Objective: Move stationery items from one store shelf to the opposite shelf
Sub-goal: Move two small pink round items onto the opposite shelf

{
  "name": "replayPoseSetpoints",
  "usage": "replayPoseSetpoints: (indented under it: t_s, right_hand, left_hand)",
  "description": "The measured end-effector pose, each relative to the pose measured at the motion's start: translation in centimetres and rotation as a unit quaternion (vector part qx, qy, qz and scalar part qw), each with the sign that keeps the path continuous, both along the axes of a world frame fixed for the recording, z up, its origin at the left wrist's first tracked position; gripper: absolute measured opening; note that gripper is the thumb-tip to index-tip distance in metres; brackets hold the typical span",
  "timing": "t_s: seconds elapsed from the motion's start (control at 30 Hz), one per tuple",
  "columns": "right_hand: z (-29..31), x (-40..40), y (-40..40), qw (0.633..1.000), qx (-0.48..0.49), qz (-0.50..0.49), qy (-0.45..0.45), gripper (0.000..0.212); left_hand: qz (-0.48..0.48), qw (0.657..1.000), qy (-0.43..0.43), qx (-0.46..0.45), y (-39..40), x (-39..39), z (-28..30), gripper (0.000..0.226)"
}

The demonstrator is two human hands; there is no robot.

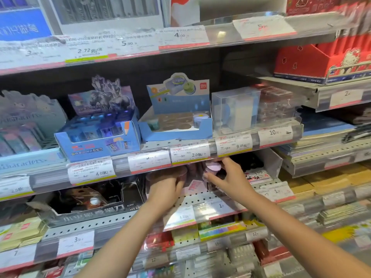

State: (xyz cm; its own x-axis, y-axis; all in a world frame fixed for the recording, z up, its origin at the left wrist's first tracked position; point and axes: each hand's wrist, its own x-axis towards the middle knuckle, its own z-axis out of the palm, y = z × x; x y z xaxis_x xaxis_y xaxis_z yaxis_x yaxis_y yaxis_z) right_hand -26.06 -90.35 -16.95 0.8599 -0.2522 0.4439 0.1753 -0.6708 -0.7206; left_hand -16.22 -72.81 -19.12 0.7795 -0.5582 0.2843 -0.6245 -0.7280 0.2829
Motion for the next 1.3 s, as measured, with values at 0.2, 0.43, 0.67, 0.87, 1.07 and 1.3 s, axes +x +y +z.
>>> replayPoseSetpoints:
  t_s: [0.2,0.43,0.67,0.87,1.07,1.3]
  right_hand:
    - [-0.1,2.7,0.3,0.999,-0.03,0.015,0.032,0.037]
    - [-1.2,4.8,0.7,0.992,-0.091,0.008,0.09,0.052]
    - [-2.0,5.3,0.8,0.989,-0.113,0.002,0.095,0.049]
    - [-1.6,4.8,0.4,0.985,-0.144,0.048,0.086,0.028]
    - [-1.0,4.6,0.1,0.971,-0.207,0.053,0.104,0.035]
    - [-0.5,4.7,0.0,0.955,-0.258,0.052,0.138,0.033]
  left_hand:
    - [-0.023,0.999,0.039,0.025,0.4,0.5,0.6,0.036]
    - [-0.028,0.995,0.085,0.051,0.7,0.6,1.3,0.043]
    - [-0.024,0.995,0.079,0.047,0.7,0.4,1.3,0.045]
    - [-0.008,0.993,0.103,0.061,0.7,0.1,1.5,0.033]
    - [-0.015,0.992,0.104,0.073,1.1,0.4,1.2,0.046]
    - [-0.03,0.995,0.082,0.048,1.2,-0.2,1.6,0.048]
